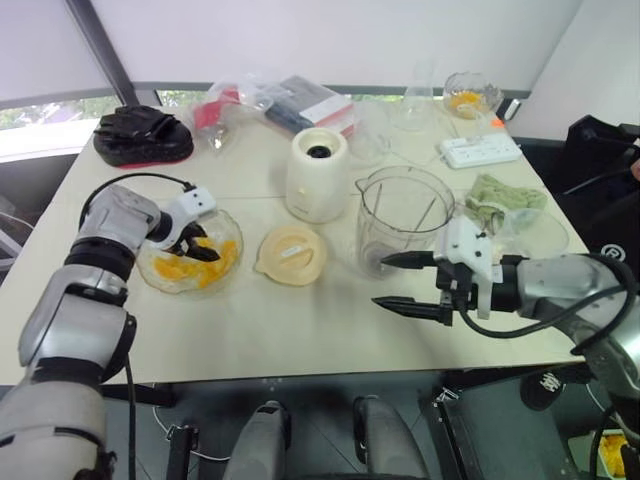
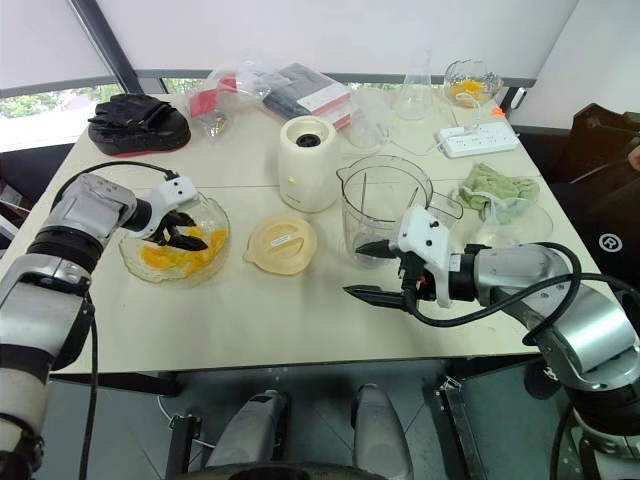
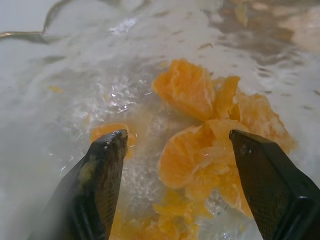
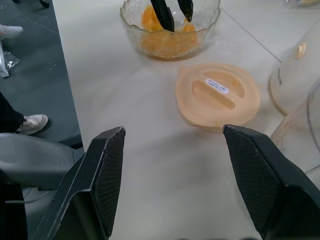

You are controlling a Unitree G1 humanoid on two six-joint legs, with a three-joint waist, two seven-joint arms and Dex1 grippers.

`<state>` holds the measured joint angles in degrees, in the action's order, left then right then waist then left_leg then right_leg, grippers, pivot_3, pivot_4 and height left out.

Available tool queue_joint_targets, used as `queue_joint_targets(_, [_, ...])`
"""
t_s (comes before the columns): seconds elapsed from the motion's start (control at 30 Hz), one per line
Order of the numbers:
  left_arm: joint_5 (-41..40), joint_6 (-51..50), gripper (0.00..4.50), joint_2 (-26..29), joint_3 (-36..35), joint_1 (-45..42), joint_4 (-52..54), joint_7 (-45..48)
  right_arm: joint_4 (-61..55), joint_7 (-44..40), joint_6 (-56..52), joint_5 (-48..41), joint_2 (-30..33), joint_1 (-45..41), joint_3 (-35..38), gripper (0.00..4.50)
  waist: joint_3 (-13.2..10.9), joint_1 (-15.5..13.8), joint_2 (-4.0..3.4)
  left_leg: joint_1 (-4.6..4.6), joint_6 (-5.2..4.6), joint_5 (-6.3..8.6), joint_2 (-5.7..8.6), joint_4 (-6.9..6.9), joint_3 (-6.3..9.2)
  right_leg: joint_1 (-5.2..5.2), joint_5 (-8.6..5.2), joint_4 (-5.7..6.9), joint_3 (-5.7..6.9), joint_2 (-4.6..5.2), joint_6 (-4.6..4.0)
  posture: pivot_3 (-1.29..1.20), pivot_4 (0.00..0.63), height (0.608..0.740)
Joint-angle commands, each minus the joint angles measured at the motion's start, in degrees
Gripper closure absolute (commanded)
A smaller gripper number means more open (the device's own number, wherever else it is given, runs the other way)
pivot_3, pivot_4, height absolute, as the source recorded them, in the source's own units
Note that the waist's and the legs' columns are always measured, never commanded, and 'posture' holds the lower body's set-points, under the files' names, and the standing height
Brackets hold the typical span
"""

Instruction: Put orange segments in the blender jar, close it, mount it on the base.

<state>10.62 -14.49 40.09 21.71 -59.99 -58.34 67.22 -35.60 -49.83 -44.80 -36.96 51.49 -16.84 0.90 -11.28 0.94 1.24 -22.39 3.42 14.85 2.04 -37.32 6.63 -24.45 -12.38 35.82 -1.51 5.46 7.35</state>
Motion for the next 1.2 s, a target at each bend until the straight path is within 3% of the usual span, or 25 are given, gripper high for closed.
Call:
queue_joint_targets(0.03, [1.4, 1.4, 0.96, 0.8, -1.1, -2.0, -0.4, -0.4, -2.7, 0.6, -0.1, -1.0, 0.4, 0.1, 2.1, 1.22, 0.0, -0.1, 0.0, 0.0, 0.0, 0.0, 0.0, 0.0, 0.0, 0.0, 0.0, 0.0, 0.0, 0.0, 0.0, 0.0, 0.15, 0.74])
queue_joint_targets(0.43, [-1.4, -9.3, 0.96, 0.7, -3.9, -4.1, 3.0, 11.1, -2.0, 0.9, 0.7, 0.1, -0.1, -0.8, 0.1, 1.22, 0.0, 0.0, 0.0, 0.0, 0.0, 0.0, 0.0, -0.02, 0.0, 0.0, 0.0, 0.05, 0.0, 0.0, 0.01, 0.0, 0.15, 0.74])
queue_joint_targets(1.2, [1.5, -6.5, 0.96, -1.6, -3.8, -0.6, -4.8, 3.4, -2.9, 2.5, 0.6, 0.7, -0.8, 0.1, 0.3, 1.22, 0.0, 0.0, 0.0, 0.01, 0.0, 0.0, 0.0, -0.03, 0.01, 0.0, 0.0, 0.08, 0.01, 0.0, 0.01, 0.0, 0.15, 0.74])
